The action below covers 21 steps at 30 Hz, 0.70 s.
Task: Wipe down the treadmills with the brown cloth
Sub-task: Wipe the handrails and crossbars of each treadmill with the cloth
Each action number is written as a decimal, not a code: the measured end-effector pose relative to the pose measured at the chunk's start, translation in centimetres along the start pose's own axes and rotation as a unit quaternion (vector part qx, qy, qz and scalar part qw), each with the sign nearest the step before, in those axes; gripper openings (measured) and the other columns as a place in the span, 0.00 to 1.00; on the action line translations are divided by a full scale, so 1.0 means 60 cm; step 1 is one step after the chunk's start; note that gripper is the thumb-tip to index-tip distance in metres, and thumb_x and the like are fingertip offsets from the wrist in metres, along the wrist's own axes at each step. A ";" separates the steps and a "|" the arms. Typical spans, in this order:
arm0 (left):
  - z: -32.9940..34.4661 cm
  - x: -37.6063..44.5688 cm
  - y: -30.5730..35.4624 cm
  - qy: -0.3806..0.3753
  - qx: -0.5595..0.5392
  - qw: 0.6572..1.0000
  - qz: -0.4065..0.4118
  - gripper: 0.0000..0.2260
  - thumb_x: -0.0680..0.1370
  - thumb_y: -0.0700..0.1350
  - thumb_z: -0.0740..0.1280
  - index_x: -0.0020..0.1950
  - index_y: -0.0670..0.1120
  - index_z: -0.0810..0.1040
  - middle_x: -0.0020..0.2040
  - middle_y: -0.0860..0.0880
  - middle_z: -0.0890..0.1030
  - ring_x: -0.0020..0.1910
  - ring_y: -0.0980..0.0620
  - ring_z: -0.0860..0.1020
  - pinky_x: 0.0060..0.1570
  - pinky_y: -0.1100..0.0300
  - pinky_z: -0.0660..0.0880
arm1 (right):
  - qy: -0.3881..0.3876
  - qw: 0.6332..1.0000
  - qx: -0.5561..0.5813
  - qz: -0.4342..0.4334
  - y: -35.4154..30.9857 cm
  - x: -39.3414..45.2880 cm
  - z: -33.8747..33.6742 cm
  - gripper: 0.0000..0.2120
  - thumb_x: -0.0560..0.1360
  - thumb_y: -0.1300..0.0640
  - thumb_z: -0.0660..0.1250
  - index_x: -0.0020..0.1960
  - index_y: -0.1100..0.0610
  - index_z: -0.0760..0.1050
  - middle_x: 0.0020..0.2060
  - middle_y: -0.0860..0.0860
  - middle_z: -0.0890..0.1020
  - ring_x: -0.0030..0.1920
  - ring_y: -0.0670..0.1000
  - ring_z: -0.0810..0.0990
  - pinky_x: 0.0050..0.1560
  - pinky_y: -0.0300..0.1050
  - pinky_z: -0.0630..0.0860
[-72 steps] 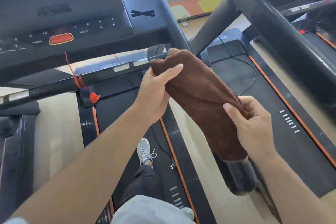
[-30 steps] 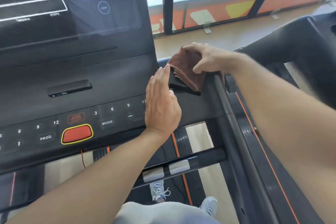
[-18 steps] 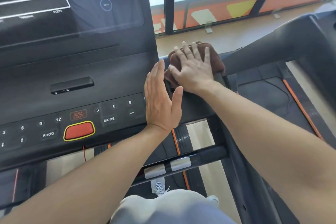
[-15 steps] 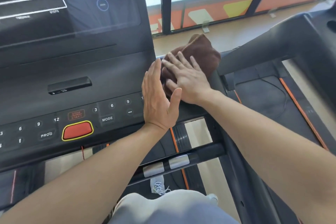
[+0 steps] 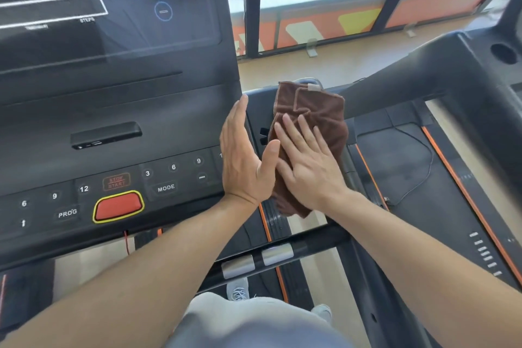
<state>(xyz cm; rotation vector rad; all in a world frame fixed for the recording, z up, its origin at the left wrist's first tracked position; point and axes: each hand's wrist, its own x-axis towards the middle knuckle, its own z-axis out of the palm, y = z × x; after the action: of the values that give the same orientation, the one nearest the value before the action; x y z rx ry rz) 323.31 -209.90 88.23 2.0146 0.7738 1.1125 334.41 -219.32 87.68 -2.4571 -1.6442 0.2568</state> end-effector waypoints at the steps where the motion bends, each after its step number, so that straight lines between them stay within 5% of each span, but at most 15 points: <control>1: 0.001 0.000 0.000 0.000 0.002 1.000 -0.002 0.43 0.81 0.71 0.47 0.81 0.37 0.59 0.80 0.43 0.64 0.80 0.47 0.61 0.78 0.45 0.58 | 0.002 1.000 0.007 0.014 -0.003 0.024 -0.002 0.33 0.82 0.38 0.40 0.84 0.48 0.43 0.83 0.44 0.41 0.82 0.49 0.34 0.81 0.53 0.36; 5: 0.004 0.002 0.003 -0.006 0.019 1.000 0.000 0.44 0.80 0.72 0.47 0.81 0.37 0.59 0.80 0.43 0.64 0.80 0.46 0.61 0.77 0.42 0.59 | -0.001 1.000 -0.012 0.027 -0.015 0.140 -0.018 0.31 0.84 0.43 0.45 0.84 0.47 0.44 0.84 0.46 0.42 0.83 0.51 0.37 0.81 0.56 0.38; 12: 0.007 0.003 0.003 -0.002 0.038 0.999 0.012 0.44 0.80 0.72 0.48 0.80 0.36 0.60 0.79 0.42 0.65 0.80 0.45 0.62 0.76 0.41 0.60 | -0.018 1.000 -0.002 -0.006 -0.037 0.239 -0.045 0.25 0.85 0.45 0.46 0.80 0.47 0.64 0.80 0.47 0.65 0.82 0.50 0.56 0.80 0.57 0.47; 21: 0.005 0.002 0.004 0.008 0.029 0.999 0.013 0.42 0.81 0.71 0.49 0.81 0.38 0.59 0.80 0.42 0.65 0.80 0.45 0.61 0.78 0.42 0.57 | -0.053 0.988 0.001 -0.145 0.031 0.096 -0.046 0.26 0.86 0.51 0.52 0.83 0.48 0.55 0.83 0.45 0.51 0.83 0.46 0.42 0.82 0.52 0.38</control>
<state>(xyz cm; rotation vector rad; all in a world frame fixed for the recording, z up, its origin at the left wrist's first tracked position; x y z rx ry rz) 323.64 -210.04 88.36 2.0728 0.7986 1.1333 338.89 -214.81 89.65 -2.1961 -2.0154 0.3527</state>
